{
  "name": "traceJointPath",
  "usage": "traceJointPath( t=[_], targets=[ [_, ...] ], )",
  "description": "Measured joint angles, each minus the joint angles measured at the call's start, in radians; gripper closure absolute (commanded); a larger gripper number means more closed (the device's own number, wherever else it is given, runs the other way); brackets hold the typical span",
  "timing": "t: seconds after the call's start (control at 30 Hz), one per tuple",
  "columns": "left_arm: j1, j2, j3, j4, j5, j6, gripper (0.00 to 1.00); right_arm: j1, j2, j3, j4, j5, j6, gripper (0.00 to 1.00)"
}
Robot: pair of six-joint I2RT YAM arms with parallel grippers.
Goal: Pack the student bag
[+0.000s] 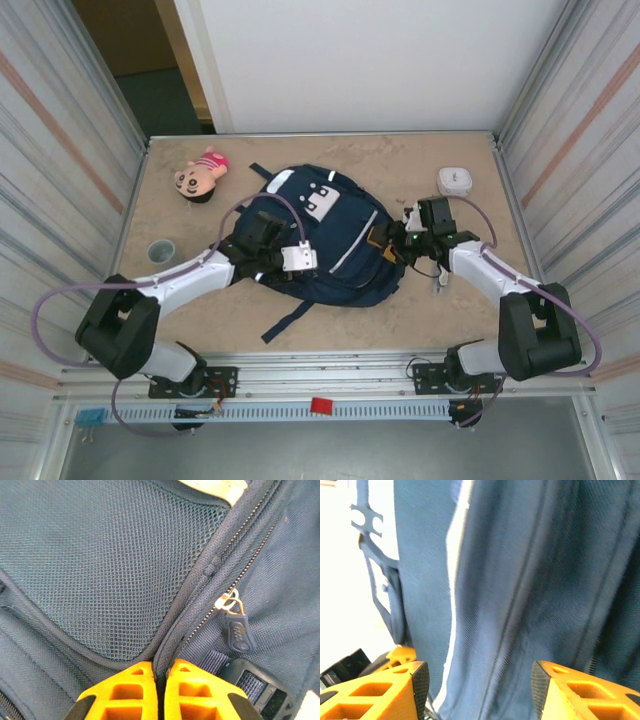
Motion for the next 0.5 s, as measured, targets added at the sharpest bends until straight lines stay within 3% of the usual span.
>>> traceJointPath(
  t=[0.23,0.33,0.5],
  targets=[
    [-0.008,-0.064,-0.037,0.083,0.044,-0.314,1.00,0.008,-0.016,0.121,-0.041,0.032,-0.080,0.41],
    [-0.007,-0.060,-0.035,0.096,0.045,-0.418,1.00,0.088,-0.116,0.151,-0.145,0.137,-0.118,0.42],
    [-0.007,-0.023,-0.001,0.096,0.063,-0.544,1.00,0.320,-0.324,0.137,-0.254,0.317,-0.102,0.47]
  ],
)
